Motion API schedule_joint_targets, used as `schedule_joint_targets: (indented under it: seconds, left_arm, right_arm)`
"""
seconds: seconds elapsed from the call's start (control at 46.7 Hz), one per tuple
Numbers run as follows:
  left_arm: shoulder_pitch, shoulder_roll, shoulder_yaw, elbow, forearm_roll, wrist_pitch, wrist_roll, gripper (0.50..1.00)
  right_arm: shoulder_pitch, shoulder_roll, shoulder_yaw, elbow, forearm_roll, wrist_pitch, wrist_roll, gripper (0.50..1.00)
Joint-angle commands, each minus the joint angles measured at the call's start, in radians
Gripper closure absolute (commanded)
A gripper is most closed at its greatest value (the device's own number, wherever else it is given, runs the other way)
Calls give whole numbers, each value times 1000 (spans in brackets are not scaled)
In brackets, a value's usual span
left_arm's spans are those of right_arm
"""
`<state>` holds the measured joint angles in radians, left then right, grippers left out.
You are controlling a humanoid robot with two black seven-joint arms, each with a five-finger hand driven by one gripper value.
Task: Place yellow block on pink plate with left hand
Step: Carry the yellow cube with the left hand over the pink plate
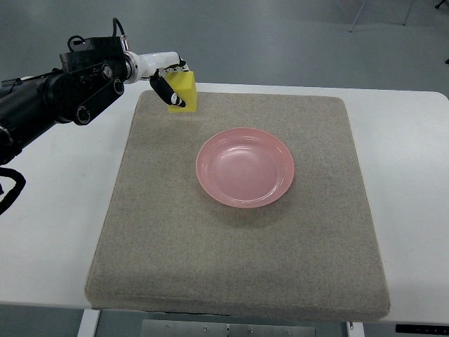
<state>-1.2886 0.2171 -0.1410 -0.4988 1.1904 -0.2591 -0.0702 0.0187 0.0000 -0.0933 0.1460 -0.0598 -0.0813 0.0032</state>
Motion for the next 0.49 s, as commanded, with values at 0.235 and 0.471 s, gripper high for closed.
schedule_joint_targets:
  seconds: [0.235,0.471]
  left_arm:
    - [5,214,0,-497,-8,0,-76,1000]
    - [5,275,12,-699,64,-2,-94,1000]
  right_arm:
    - [1,0,0,0,0,0,0,576]
    - [1,0,0,0,0,0,0,576]
